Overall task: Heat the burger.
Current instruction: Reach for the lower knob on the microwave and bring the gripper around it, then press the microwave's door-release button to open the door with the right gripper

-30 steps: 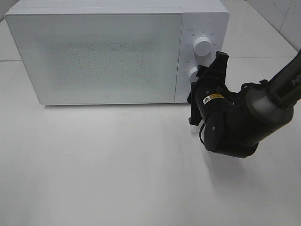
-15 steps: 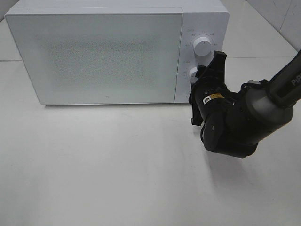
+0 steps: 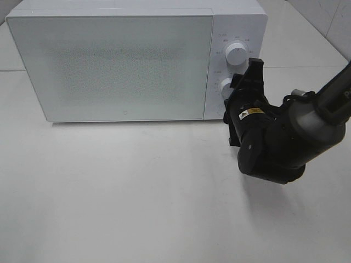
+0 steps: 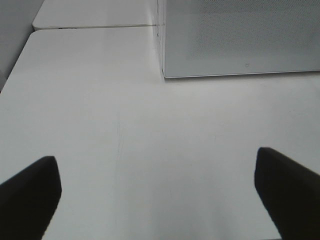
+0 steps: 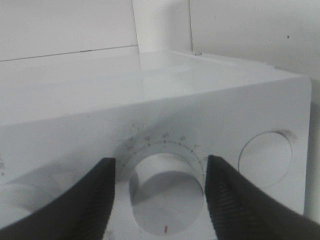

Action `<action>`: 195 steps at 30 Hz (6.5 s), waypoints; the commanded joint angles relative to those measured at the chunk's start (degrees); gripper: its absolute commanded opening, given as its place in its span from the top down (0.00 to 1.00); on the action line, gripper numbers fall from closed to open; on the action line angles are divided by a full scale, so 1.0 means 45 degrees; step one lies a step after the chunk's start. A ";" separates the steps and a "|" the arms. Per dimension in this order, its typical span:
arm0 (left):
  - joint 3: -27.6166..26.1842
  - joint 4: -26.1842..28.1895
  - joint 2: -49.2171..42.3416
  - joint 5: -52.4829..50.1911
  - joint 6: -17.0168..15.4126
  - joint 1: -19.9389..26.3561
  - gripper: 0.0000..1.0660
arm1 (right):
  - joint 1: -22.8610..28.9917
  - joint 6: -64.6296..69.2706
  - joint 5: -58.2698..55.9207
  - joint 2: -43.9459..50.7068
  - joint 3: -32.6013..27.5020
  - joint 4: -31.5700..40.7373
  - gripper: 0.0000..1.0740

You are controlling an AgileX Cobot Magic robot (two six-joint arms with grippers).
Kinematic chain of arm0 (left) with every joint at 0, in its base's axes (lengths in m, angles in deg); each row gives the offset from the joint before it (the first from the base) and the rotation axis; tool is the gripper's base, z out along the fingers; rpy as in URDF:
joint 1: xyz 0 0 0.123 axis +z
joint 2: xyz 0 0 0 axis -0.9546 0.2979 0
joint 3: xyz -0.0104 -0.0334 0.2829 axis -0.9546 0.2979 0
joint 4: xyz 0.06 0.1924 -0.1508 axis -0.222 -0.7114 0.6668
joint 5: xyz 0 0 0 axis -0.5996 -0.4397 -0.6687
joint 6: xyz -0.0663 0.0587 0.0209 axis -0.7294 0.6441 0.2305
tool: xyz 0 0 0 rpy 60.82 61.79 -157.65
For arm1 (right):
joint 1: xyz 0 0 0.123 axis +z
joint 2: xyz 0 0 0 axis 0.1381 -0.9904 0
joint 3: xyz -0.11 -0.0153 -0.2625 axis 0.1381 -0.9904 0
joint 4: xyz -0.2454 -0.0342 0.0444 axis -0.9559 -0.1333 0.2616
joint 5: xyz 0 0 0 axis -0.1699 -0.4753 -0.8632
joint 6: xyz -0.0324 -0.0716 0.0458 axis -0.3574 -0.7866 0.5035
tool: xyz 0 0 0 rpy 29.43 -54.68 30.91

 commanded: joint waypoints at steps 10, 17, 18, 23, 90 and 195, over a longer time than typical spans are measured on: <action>0.0051 0.0051 -0.0331 -0.0102 -0.0089 -0.0089 0.03 | 0.0038 -0.0891 0.0904 0.1057 -0.1261 -0.0891 0.27; 0.0051 0.0051 -0.0331 -0.0102 -0.0089 -0.0089 0.03 | 0.0038 -0.2597 -0.0395 0.2330 -0.2661 -0.2241 0.29; 0.0051 0.0051 -0.0331 -0.0102 -0.0089 -0.0089 0.03 | 0.0013 -0.3540 -0.1375 0.2890 -0.2954 -0.2687 0.29; 0.0051 0.0051 -0.0331 -0.0102 -0.0089 -0.0089 0.03 | -0.0038 -0.7767 -0.4507 0.4762 -0.3145 -0.2903 0.29; 0.0051 0.0051 -0.0331 -0.0102 -0.0089 -0.0089 0.03 | -0.6264 -1.7698 -2.8279 2.5197 -0.3107 -1.0097 0.29; 0.0051 0.0051 -0.0293 -0.0102 -0.0089 -0.0089 0.03 | -0.6328 -1.7698 -0.5195 0.8836 -0.4698 -0.8200 0.29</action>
